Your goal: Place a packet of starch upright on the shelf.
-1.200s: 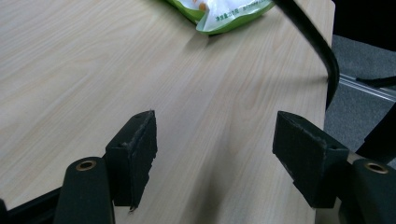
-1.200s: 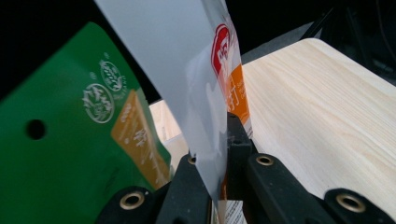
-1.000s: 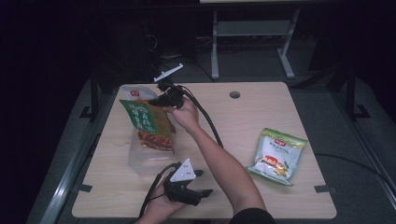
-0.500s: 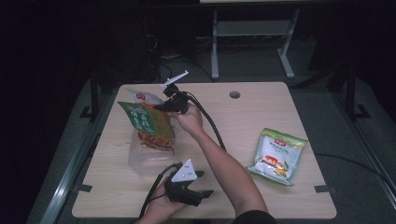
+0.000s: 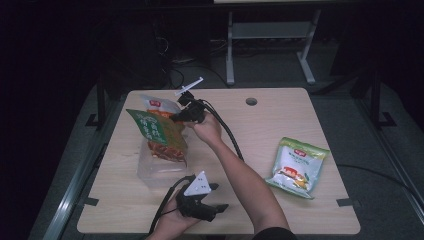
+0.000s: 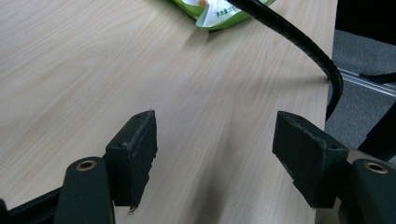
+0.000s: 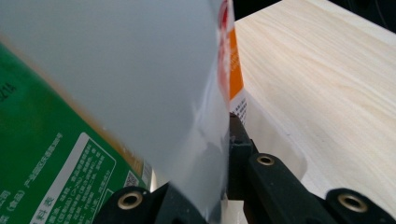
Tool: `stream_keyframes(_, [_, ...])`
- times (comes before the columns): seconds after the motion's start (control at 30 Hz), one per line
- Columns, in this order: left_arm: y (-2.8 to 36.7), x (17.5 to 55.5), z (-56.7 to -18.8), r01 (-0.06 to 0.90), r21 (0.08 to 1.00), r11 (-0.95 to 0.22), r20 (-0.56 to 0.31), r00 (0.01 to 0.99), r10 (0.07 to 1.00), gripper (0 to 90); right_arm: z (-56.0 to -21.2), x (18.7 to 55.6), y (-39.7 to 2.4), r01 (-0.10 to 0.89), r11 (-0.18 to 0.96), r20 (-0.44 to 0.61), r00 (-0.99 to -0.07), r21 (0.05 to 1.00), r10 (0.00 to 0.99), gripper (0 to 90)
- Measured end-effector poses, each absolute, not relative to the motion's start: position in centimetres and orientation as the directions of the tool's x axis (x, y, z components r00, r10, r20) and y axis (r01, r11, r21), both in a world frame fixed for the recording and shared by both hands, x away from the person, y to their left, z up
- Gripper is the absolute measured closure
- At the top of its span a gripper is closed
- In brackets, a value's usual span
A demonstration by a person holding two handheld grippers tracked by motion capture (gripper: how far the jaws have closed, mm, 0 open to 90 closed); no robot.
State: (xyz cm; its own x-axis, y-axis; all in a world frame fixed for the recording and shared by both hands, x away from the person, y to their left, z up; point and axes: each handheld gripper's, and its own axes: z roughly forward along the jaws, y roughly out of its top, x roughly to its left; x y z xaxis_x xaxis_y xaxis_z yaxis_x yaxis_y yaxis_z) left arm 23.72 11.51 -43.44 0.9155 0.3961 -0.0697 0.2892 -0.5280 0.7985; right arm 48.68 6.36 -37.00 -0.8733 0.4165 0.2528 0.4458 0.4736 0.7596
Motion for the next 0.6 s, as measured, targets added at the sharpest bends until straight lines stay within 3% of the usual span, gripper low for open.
stream_keyframes(0.27, [11.5,23.8,-43.4,0.291,0.799,-0.526,-0.070,0.914,0.400,30.1,-36.2,48.6,5.6,0.459,0.482,0.247,-0.864,0.746,0.439,67.0])
stream_keyframes(0.6, [11.4,24.1,-43.4,0.292,0.797,-0.530,-0.066,0.912,0.404,30.0,-35.1,47.5,2.3,0.493,0.480,0.264,-0.844,0.726,0.467,55.7])
